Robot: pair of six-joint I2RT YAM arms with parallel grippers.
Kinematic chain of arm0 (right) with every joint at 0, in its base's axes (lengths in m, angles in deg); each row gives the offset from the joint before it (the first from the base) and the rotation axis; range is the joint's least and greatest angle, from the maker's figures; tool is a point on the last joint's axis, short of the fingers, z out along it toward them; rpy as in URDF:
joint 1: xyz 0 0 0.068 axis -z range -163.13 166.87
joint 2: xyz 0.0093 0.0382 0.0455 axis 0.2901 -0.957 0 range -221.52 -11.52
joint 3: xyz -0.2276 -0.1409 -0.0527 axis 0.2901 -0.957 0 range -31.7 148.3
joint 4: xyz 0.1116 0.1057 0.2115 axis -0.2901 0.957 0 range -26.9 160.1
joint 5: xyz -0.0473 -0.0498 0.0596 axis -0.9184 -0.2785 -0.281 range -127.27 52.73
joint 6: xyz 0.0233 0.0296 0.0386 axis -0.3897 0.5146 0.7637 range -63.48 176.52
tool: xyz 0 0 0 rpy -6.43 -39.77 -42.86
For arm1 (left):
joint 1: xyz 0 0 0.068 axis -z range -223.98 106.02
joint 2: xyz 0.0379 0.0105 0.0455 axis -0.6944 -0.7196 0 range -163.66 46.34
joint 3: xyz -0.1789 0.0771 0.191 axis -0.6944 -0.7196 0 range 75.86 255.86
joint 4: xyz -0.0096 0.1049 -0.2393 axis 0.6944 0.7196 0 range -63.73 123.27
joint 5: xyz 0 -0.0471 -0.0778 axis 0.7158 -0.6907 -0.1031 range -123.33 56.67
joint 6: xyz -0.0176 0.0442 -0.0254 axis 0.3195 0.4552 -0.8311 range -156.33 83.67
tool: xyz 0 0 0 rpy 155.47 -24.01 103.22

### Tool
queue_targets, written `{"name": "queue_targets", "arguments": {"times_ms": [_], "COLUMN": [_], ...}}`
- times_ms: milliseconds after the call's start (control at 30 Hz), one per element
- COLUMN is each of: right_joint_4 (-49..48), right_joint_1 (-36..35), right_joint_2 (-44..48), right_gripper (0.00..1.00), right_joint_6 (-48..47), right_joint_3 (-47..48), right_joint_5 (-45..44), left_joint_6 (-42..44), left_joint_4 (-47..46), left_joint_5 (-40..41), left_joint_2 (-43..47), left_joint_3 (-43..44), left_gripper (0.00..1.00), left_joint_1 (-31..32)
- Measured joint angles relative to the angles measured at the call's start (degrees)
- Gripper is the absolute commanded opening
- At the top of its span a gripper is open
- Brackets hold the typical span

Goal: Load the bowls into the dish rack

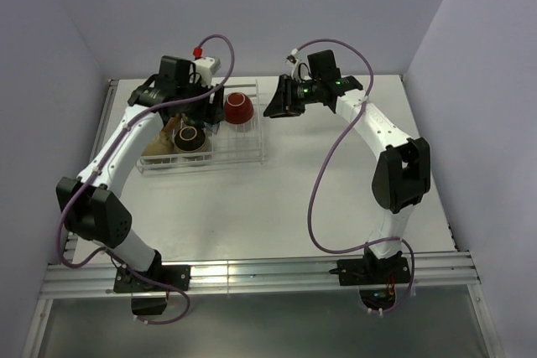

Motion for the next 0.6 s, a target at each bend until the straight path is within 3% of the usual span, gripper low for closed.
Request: {"name": "queue_targets", "arguments": {"times_ms": [167, 267, 367, 600], "right_joint_4": [-0.04, -0.09, 0.15, 0.28], "right_joint_1": [0.09, 0.31, 0.70, 2.43], "right_joint_2": [0.00, 0.00, 0.00, 0.00], "right_gripper": [0.34, 0.23, 0.00, 0.00], "right_joint_6": [1.90, 2.86, 3.56, 4.98], "right_joint_3": [-0.17, -0.85, -1.64, -1.90], "right_joint_5": [-3.72, -5.38, -6.64, -8.17], "left_joint_6": [-0.72, -1.99, -3.08, -5.60], "left_joint_4": [5.44, 7.13, 8.61, 9.84], "left_joint_5": [10.71, 16.48, 21.49, 28.39], "left_joint_2": [-6.16, -7.56, -7.85, -8.72], "left_joint_3": [7.19, 7.21, 6.82, 6.78], "left_gripper": [0.00, 0.00, 0.00, 0.00], "left_joint_1": [4.46, 5.81, 7.21, 11.82]}}
